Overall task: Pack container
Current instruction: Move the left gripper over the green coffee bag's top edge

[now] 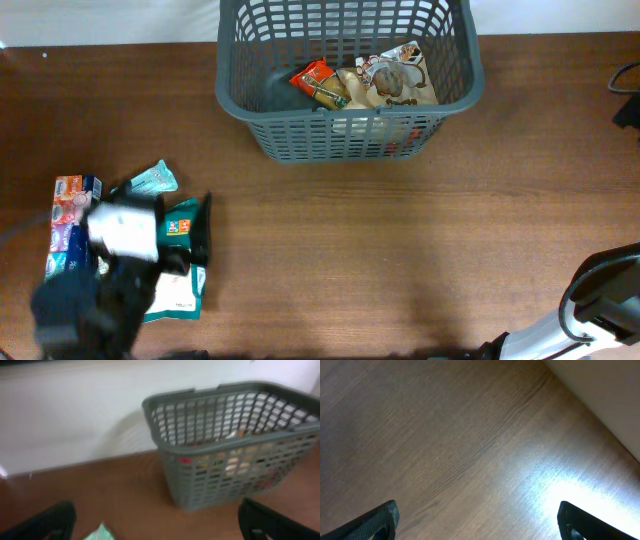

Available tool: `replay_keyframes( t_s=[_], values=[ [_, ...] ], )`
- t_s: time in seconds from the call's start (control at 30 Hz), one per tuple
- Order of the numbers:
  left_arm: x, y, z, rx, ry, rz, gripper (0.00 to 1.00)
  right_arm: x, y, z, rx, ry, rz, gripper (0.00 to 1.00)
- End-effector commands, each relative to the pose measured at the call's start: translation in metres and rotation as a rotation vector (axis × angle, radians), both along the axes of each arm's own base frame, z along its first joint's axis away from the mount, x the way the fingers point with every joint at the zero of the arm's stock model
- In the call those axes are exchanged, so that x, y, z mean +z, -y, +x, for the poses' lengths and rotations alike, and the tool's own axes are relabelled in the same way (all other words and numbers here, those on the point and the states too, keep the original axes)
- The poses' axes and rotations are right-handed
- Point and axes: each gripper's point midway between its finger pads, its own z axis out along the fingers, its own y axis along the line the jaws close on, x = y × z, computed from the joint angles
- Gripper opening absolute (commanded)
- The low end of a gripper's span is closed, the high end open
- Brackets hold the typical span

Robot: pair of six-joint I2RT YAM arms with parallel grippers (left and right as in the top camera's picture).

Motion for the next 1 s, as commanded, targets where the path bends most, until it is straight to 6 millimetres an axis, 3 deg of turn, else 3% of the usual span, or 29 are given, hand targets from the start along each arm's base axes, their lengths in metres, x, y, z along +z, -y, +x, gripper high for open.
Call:
replay_keyframes(
  t_s=[0.0,0.2,0.47,0.63,0.83,0.97],
  values=[
    [0.013,-0.02,0.02,0.107,-0.108,0.029,0.99,0.005,-0.001,-0.001,-0.005,0.015,-0.003,0.99],
    [0.015,-0.027,0.037,0.138,-0.252,0.043,0.99,0.005,-0.001,-0.001,-0.005,0.015,-0.003,0.99],
    [-0.015,-0.04,0.047,0.198,-0.379,0.08,0.99,0.005,-0.001,-0.001,-0.005,0.015,-0.003,0.99],
    [-0.027,-0.069,0.042,0.347,-0.443,0.167,0.99,0.005,-0.001,-0.001,-0.005,0.015,-0.003,0.99],
    [-0.029,-0.072,0.039,0.361,-0.459,0.177,0.99,0.005,-0.001,-0.001,-0.005,0.015,-0.003,0.99],
    [-0.034,-0.09,0.026,0.564,-0.482,0.064,0.99,0.005,-0.001,-0.001,-0.005,0.015,-0.003,0.99]
  ],
)
